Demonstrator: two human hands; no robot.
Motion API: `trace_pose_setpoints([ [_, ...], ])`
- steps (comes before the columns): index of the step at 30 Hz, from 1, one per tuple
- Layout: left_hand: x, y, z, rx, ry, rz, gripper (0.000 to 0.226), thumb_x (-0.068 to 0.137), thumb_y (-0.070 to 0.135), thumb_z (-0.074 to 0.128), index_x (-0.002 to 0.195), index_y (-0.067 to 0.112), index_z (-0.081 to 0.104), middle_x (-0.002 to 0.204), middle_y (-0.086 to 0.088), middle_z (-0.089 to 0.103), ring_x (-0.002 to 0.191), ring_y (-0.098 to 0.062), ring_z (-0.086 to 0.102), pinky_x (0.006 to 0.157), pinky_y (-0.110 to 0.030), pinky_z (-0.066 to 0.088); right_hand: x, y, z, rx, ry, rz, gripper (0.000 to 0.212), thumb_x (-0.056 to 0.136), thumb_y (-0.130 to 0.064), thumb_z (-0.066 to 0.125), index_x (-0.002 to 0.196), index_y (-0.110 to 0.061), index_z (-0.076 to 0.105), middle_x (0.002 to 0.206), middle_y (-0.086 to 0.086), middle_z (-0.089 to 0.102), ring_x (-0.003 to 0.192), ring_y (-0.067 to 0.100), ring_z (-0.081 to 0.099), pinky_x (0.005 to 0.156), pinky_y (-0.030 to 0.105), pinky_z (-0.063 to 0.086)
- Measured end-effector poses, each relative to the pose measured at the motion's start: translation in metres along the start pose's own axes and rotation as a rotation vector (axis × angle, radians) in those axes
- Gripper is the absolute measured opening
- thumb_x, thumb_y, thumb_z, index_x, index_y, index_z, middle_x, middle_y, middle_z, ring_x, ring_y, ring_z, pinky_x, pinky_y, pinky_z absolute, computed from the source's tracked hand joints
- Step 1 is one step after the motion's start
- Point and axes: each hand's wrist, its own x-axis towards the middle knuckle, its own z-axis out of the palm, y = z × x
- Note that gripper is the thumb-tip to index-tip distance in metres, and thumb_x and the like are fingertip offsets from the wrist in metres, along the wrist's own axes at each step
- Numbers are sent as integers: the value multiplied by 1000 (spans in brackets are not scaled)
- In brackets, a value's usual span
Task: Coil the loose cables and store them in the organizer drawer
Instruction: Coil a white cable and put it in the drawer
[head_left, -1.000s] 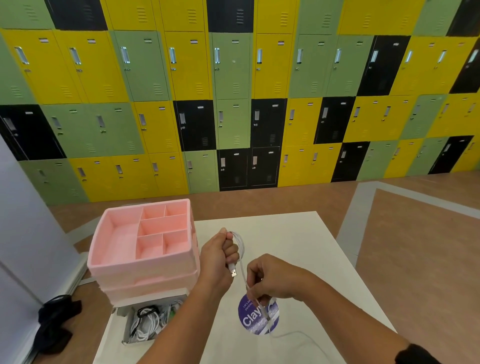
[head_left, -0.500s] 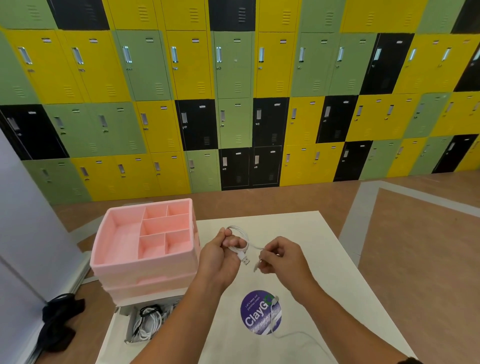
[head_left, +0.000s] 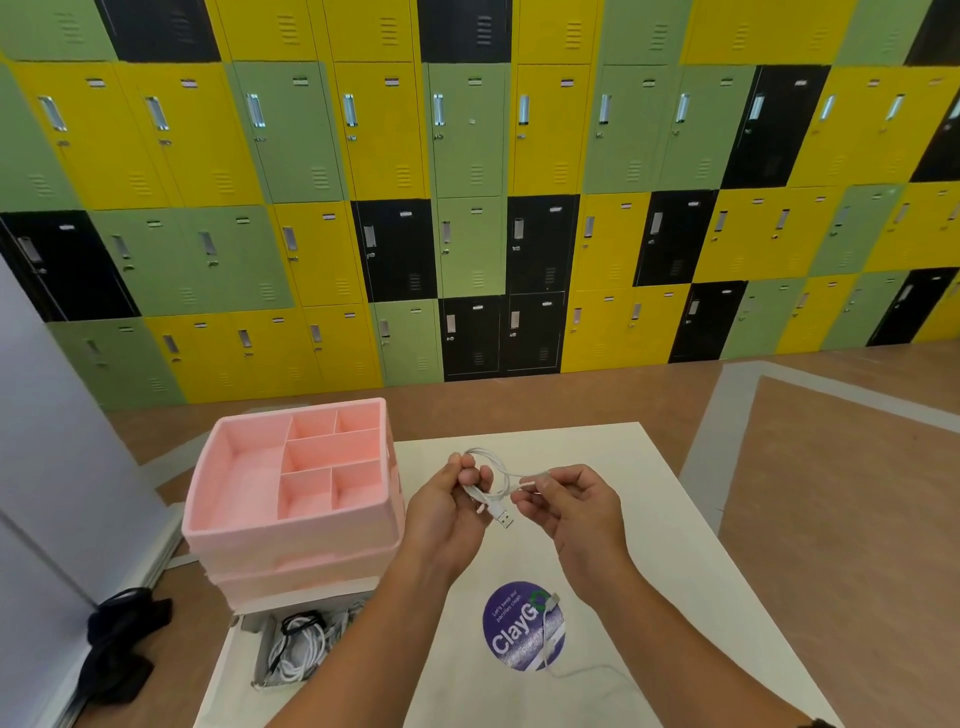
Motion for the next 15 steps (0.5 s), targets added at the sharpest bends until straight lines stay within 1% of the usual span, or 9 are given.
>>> trace_pose_setpoints([
  [2, -3, -1, -1, -6, -10, -31, 30, 107, 25, 42, 85, 12, 58, 55, 3, 49, 72, -15, 60, 76, -36, 46, 0, 0, 1, 26, -9, 16, 5, 94, 8, 59, 97, 5, 58, 92, 29, 71, 77, 35, 73, 72, 33, 63],
  [6, -2, -4, -1, -42, -29, -27, 32, 107, 26, 43, 82, 12, 58, 55, 3, 48, 74, -16, 59, 76, -37, 47, -1, 1, 5, 140, -52, 171, 9, 94, 10, 58, 93, 0, 58, 85, 23, 70, 71, 29, 70, 65, 31, 61],
  [8, -2, -9, -1, 18, -47, -16, 32, 106, 27, 42, 81, 12, 57, 57, 3, 48, 74, -17, 59, 71, -37, 48, -2, 2, 8, 159, -49, 220, 10, 95, 7, 56, 96, -2, 60, 83, 19, 71, 71, 27, 69, 64, 32, 59],
  [10, -2, -15, 0, 77, -52, -12, 31, 105, 29, 44, 82, 13, 58, 59, 2, 47, 74, -20, 57, 69, -37, 48, -3, 4, 12, 179, -54, 254, 12, 97, 4, 55, 101, -4, 62, 88, 18, 72, 75, 27, 69, 66, 34, 56],
  [12, -2, -21, 1, 65, -46, -4, 30, 105, 28, 45, 83, 11, 58, 60, 0, 47, 73, -22, 55, 70, -38, 51, -4, 3, 14, 180, -84, 275, 17, 97, 4, 52, 107, -1, 65, 94, 19, 73, 80, 28, 70, 69, 35, 55],
  [13, -2, -21, 2, 43, -45, 11, 31, 105, 26, 44, 83, 9, 58, 61, -2, 46, 72, -22, 54, 73, -38, 53, -6, 2, 15, 166, -112, 283, 21, 97, 4, 50, 110, 0, 65, 96, 19, 73, 82, 28, 70, 70, 35, 55],
  [15, -2, -18, 5, 12, -37, 47, 31, 106, 23, 43, 84, 7, 56, 61, -3, 45, 69, -21, 54, 78, -38, 55, -9, 0, 16, 143, -178, 291, 24, 97, 2, 47, 109, 0, 68, 96, 18, 73, 81, 26, 70, 72, 36, 53],
])
